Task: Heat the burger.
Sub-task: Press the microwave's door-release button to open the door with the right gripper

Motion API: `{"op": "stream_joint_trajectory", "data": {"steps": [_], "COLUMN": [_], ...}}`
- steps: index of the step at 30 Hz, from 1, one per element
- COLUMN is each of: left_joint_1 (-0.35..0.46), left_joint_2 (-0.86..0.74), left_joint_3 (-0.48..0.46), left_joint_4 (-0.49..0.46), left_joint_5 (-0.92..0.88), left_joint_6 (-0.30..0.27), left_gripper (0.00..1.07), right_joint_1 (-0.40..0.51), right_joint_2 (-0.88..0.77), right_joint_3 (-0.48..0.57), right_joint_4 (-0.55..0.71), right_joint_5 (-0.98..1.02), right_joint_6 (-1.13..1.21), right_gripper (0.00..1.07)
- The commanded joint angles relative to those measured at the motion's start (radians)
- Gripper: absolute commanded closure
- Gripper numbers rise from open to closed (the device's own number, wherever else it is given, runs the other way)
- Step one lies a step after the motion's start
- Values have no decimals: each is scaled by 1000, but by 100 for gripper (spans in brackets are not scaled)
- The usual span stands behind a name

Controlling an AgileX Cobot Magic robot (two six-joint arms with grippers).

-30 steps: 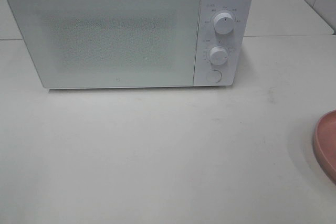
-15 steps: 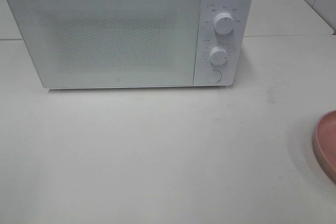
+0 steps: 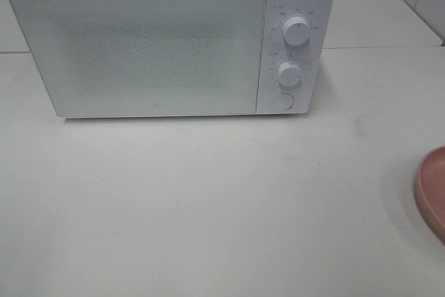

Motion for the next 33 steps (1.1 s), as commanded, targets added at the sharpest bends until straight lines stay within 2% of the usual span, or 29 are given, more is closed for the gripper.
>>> {"op": "stream_joint_trajectory", "data": {"steps": [1, 12, 26, 33], "left_joint_1": [1, 1, 1, 1], "left_joint_2": [-23, -23, -23, -23], "left_joint_3": [4, 4, 4, 4], "left_joint_4": [-3, -3, -3, -3], "left_joint_5": [-14, -14, -14, -14], "left_joint_6": [-5, -5, -5, -5], "left_gripper": [12, 12, 12, 12], "right_joint_1": [-7, -7, -7, -7], "right_joint_2": [43, 200, 427, 537], "right_joint_3": [-7, 38, 119, 127], "right_joint_4": [2, 2, 2, 2], "right_joint_5": [-48, -187, -595, -728], "right_joint_6": [-8, -9, -11, -11], "right_gripper": [32, 32, 32, 32]}}
